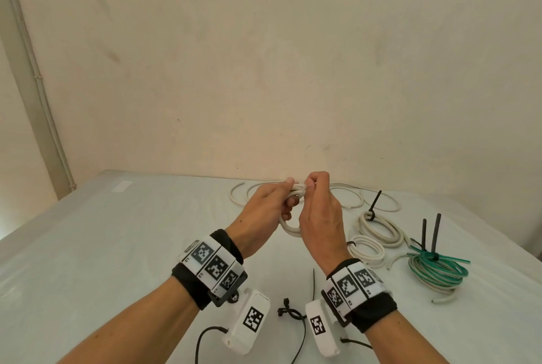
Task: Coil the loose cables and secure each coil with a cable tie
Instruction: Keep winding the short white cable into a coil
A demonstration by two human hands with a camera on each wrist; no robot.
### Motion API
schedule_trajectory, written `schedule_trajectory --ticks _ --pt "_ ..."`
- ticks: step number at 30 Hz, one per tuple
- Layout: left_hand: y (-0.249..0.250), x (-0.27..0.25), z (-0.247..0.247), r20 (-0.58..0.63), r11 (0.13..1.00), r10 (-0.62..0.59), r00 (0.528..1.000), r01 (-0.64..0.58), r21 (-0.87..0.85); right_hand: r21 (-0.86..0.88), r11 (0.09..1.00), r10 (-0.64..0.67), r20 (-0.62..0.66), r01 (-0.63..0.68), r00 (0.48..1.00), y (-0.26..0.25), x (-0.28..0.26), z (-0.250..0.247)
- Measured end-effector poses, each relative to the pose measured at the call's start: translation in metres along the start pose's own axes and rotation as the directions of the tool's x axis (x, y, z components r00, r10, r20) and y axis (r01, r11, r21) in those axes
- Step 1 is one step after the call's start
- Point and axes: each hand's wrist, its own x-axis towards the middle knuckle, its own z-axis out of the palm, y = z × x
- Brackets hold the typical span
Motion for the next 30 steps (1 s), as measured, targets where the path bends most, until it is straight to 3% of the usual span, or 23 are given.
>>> schedule_trajectory --ticks 4,8,12,14,20,26,30 --pt "0.001 -0.005 0.001 0.028 0.981 -0.079 0.996 0.083 -0.177 0.024 1.0 -0.005 0.009 0.005 1.0 0.003 0.001 -0.004" --pt "0.012 -0.005 -0.004 0.082 0.947 -0.218 0.972 0.231 -0.221 -0.004 1.0 -0.02 0.024 0.02 1.0 0.005 -0.003 -0.006" --pt "0.025 0.0 0.002 -0.003 0.926 -0.367 0.93 0.365 -0.094 -0.068 0.994 -0.084 0.04 0.086 0.996 -0.003 -0.002 -0.004" --pt "0.021 0.003 0.006 -0.065 0.923 -0.384 0.921 0.384 -0.009 -0.059 0.994 -0.092 0.046 0.094 0.995 -0.005 -0.003 -0.004" --pt "0.003 0.012 0.005 -0.207 0.969 -0.223 0.953 0.239 0.056 0.028 0.998 -0.065 0.143 0.061 0.988 -0.005 -0.001 -0.006" --pt "0.004 0.014 -0.002 -0.257 0.998 -0.039 0.966 0.048 0.03 0.139 0.99 -0.043 0.234 0.011 0.971 -0.007 0.015 -0.01" --pt "0.005 0.018 -0.006 -0.272 1.0 0.015 0.962 -0.012 0.013 0.145 0.989 -0.044 0.256 0.007 0.966 -0.008 0.021 -0.011"
